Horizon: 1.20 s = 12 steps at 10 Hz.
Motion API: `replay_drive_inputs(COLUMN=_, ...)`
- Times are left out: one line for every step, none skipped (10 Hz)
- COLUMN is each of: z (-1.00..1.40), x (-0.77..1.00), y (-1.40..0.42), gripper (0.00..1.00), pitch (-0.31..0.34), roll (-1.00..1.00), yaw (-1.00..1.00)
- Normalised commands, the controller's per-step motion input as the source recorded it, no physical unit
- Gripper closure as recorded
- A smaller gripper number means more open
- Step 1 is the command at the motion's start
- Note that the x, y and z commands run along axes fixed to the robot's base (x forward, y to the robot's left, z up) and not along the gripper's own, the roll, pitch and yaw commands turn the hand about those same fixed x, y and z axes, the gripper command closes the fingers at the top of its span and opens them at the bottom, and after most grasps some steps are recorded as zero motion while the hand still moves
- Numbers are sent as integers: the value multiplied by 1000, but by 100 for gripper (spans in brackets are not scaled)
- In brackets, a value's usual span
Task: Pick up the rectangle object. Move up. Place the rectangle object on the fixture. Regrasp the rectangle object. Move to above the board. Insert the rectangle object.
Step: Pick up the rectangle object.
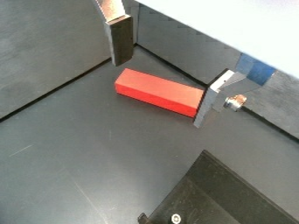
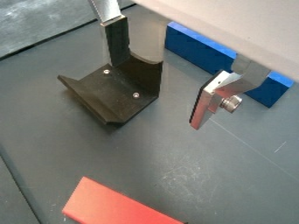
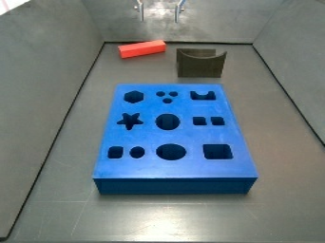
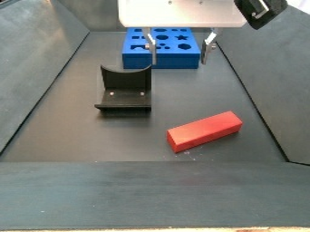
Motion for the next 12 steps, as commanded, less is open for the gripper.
replay_drive_inputs(z=0, x=-3, y=0, gripper=0, pitch=0, roll=0, yaw=-11)
replay_drive_inputs(z=-94, x=-34, y=46, gripper=0, pitch=0, roll=0, yaw=-277)
replay_drive_inputs(z=-140, x=0, y=143, gripper=0, pitch=0, roll=0, yaw=-377)
replay_drive_inputs(z=-151, x=0, y=180, gripper=0, pitch=14, roll=0, yaw=-354)
replay_drive_inputs(z=-151, x=0, y=180, gripper=0, pitch=9, roll=0, yaw=-371)
replay_drive_inputs(z=-177, x=0, y=151, gripper=0, pitch=0, roll=0, yaw=-371)
replay_drive_inputs(z=-186, x=0, y=129, gripper=0, pitch=0, roll=0, yaw=-377)
replay_drive_inputs(z=-160, x=0, y=109, gripper=0, pitch=0, roll=0, yaw=-380)
replay_drive_inputs(z=-163, x=0, y=103, gripper=0, pitch=0, roll=0, yaw=-363)
replay_drive_inputs(z=-151, x=0, y=129, gripper=0, pitch=0, roll=-43, yaw=-360)
replay_drive_inputs(z=-146, x=0, y=123, gripper=0, pitch=-34, roll=-71, yaw=-389)
replay_drive_inputs(z=-89, x=177, y=6, gripper=0, pitch=-23, roll=-34, yaw=-237)
